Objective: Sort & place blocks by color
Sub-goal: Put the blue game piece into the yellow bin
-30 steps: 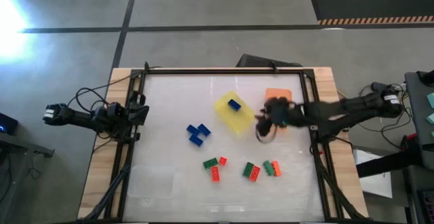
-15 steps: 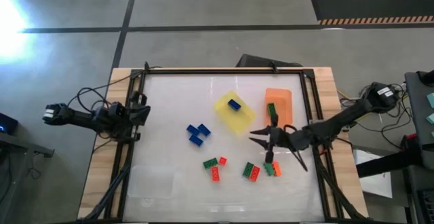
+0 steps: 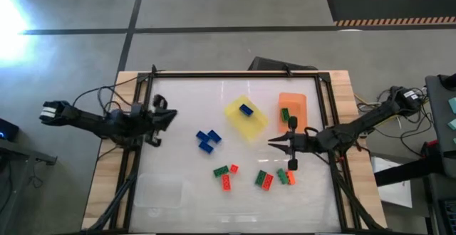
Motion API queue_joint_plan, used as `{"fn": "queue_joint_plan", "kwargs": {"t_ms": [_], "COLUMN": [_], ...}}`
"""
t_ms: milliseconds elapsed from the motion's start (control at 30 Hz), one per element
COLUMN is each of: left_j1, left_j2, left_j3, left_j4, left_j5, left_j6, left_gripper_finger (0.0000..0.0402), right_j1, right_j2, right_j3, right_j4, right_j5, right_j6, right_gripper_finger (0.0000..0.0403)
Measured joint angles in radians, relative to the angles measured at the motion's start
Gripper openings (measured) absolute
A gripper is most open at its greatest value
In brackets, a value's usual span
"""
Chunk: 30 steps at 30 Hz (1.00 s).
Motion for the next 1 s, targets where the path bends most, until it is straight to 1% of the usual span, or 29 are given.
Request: {"fn": "queue_joint_plan", "kwargs": {"t_ms": [67, 133, 200, 267, 333, 433, 467, 533, 633, 767, 900, 1000], "left_j1": [0.0, 0.0, 0.0, 0.0, 0.0, 0.0, 0.0, 0.0, 0.0, 0.0, 0.0, 0.0], "left_j2": [0.054, 0.103, 0.147, 0.188, 0.229, 0.317, 0.342, 0.4, 0.495, 0.615, 0.727, 0.783], "left_j3": [0.042, 0.102, 0.163, 0.251, 0.338, 0.474, 0.518, 0.609, 0.706, 0.794, 0.834, 0.847], "left_j4": [-0.053, -0.172, -0.355, -0.527, -0.731, -1.037, -1.136, -1.299, -1.519, -1.651, -1.703, -1.705], "left_j5": [-0.003, -0.003, -0.003, -0.012, -0.028, -0.024, -0.009, 0.055, 0.141, 0.214, 0.242, 0.259], "left_j6": [-0.042, -0.1, -0.149, -0.193, -0.24, -0.281, -0.282, -0.276, -0.246, -0.151, -0.039, 0.033], "left_gripper_finger": [0.001, 0.001, 0.001, 0.001, 0.001, 0.001, 0.001, 0.001, 0.001, 0.001, 0.001, 0.0018], "right_j1": [0.0, 0.0, 0.0, 0.0, 0.0, 0.0, 0.0, 0.0, 0.0, 0.0, 0.0, 0.0], "right_j2": [-0.026, -0.054, -0.079, -0.107, -0.13, -0.168, -0.179, -0.2, -0.222, -0.241, -0.247, -0.247], "right_j3": [-0.003, -0.008, -0.016, -0.028, -0.041, -0.054, -0.055, -0.055, -0.054, -0.054, -0.054, -0.054], "right_j4": [-0.019, -0.043, -0.057, -0.057, -0.059, -0.069, -0.073, -0.089, -0.105, -0.105, -0.111, -0.124], "right_j5": [0.0, 0.0, 0.0, -0.001, 0.0, 0.0, -0.001, -0.002, -0.004, -0.027, -0.029, -0.029], "right_j6": [-0.014, -0.018, -0.019, -0.021, -0.03, -0.048, -0.05, -0.056, -0.07, -0.087, -0.092, -0.083], "right_gripper_finger": [0.0036, 0.0036, 0.0036, 0.0036, 0.0036, 0.0036, 0.0036, 0.0036, 0.0036, 0.0036, 0.0036, 0.0036]}}
